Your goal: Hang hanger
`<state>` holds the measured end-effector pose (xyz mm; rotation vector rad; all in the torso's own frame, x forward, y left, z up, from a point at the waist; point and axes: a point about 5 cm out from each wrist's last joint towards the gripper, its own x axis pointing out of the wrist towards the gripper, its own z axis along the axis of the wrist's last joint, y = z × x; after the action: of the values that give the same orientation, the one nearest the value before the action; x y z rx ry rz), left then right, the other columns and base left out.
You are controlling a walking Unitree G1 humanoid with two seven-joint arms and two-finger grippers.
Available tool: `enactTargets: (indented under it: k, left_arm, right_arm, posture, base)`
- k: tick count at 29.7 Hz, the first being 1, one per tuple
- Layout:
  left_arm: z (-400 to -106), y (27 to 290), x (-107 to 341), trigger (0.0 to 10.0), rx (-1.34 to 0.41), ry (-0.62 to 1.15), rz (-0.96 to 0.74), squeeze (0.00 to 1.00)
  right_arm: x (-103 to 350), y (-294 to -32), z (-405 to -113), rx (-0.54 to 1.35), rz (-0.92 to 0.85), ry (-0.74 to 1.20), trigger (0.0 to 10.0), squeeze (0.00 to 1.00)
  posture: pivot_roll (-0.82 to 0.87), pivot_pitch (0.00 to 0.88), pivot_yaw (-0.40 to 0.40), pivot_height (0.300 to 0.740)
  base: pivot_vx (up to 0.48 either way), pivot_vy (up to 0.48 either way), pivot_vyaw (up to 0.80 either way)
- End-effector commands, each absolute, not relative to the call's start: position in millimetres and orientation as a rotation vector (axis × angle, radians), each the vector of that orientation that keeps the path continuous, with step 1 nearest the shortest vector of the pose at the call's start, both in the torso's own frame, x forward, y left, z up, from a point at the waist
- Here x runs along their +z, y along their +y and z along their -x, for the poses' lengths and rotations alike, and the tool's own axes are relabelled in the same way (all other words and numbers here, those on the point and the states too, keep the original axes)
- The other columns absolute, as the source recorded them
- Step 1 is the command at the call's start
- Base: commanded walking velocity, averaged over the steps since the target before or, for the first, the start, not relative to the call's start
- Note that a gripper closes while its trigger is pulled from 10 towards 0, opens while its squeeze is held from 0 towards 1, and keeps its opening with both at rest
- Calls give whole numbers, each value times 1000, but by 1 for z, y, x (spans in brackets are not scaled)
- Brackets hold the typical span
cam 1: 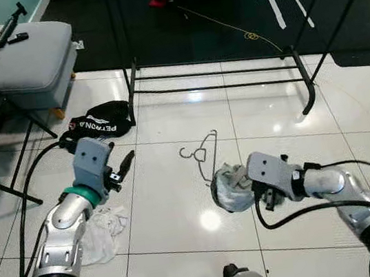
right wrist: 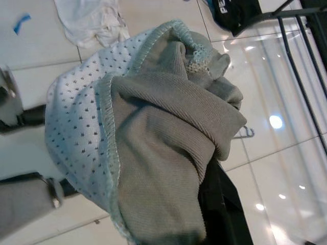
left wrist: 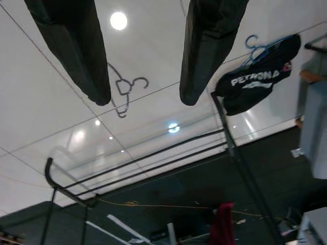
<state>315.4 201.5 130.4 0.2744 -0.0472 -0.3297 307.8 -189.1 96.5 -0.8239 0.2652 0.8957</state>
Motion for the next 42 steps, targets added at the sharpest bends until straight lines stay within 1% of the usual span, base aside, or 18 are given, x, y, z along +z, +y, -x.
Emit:
enactTargets:
  k: [1, 3, 4, 7, 8, 9, 10, 17, 19, 22, 24, 26, 29, 31, 33, 34, 38, 42]
  left_arm:
    - [-311, 200, 125, 10000, -350, -26, -269, 0]
    - [-311, 199, 124, 10000, -357, -23, -274, 0]
    - [-311, 199, 123, 10000, -356, -10, -294, 0]
    - [-312, 199, 122, 10000, -354, -1, -308, 0]
    - [-312, 199, 121, 10000, -349, 5, -326, 0]
    - [-312, 199, 121, 10000, -349, 5, -326, 0]
    - [-313, 200, 121, 10000, -346, 8, -332, 0]
    - [-313, 194, 115, 10000, -342, 27, -327, 0]
    - [-311, 188, 111, 10000, -357, 42, -339, 0]
    - [-310, 186, 109, 10000, -355, 52, -340, 0]
    - [-310, 187, 108, 10000, -351, 57, -347, 0]
    - [-310, 188, 107, 10000, -342, 62, -353, 0]
    - [-312, 191, 108, 10000, -320, 62, -360, 0]
    - [-315, 193, 109, 10000, -292, 60, -371, 0]
    - [-316, 194, 110, 10000, -285, 59, -372, 0]
    - [-317, 194, 111, 10000, -279, 56, -368, 0]
    - [-317, 195, 111, 10000, -272, 56, -361, 0]
    - [-317, 192, 110, 10000, -279, 60, -362, 0]
  right_arm:
    - [96, -187, -308, 887, 854, 239, 10000, 0]
    - [104, -180, -310, 879, 818, 157, 10000, 0]
    - [105, -169, -302, 972, 709, 144, 10000, 0]
    - [106, -161, -296, 1046, 629, 137, 10000, 0]
    - [98, -159, -287, 1135, 686, 191, 10000, 0]
    - [98, -159, -287, 1135, 686, 191, 10000, 0]
    - [94, -165, -291, 1080, 796, 199, 10000, 0]
    - [83, -180, -278, 1154, 707, 344, 10000, 0]
    - [85, -193, -292, 995, 876, 302, 10000, 0]
    - [88, -191, -292, 1012, 787, 306, 10000, 0]
    - [88, -191, -290, 1036, 833, 325, 10000, 0]
    - [94, -195, -309, 842, 1000, 273, 10000, 0]
    - [104, -174, -310, 860, 893, 145, 10000, 0]
    - [92, -153, -288, 1088, 795, 159, 10000, 0]
    - [84, -152, -282, 1135, 808, 200, 10000, 0]
    - [79, -163, -292, 1018, 902, 243, 10000, 0]
    - [86, -167, -303, 896, 928, 188, 10000, 0]
    - [83, -153, -285, 1083, 772, 185, 10000, 0]
  posture:
    - [11, 70, 33, 740]
    - [12, 62, 38, 740]
    - [6, 57, 47, 740]
    - [5, 56, 47, 740]
    - [-2, 58, 45, 740]
    - [-2, 58, 45, 740]
    - [-7, 58, 42, 740]
    - [-15, 67, 32, 740]
    - [-9, 68, 29, 740]
    - [-8, 69, 33, 740]
    - [-7, 71, 34, 740]
    - [-7, 73, 36, 740]
    - [-9, 72, 41, 740]
    - [-3, 73, 37, 740]
    - [-1, 72, 35, 740]
    - [-2, 72, 35, 740]
    - [-9, 70, 40, 740]
    - [-7, 71, 38, 740]
  base:
    - [0, 0, 0]
    - [0, 0, 0]
    - [0, 0, 0]
    - [0, 0, 0]
    - [0, 0, 0]
    - [0, 0, 0]
    - [0, 0, 0]
    - [0, 0, 0]
    - [0, 0, 0]
    - [0, 0, 0]
    - [0, 0, 0]
    - [0, 0, 0]
    - [0, 0, 0]
    - [0, 0, 0]
    - [0, 0, 0]
    - [0, 0, 0]
    - [0, 0, 0]
    - [0, 0, 0]
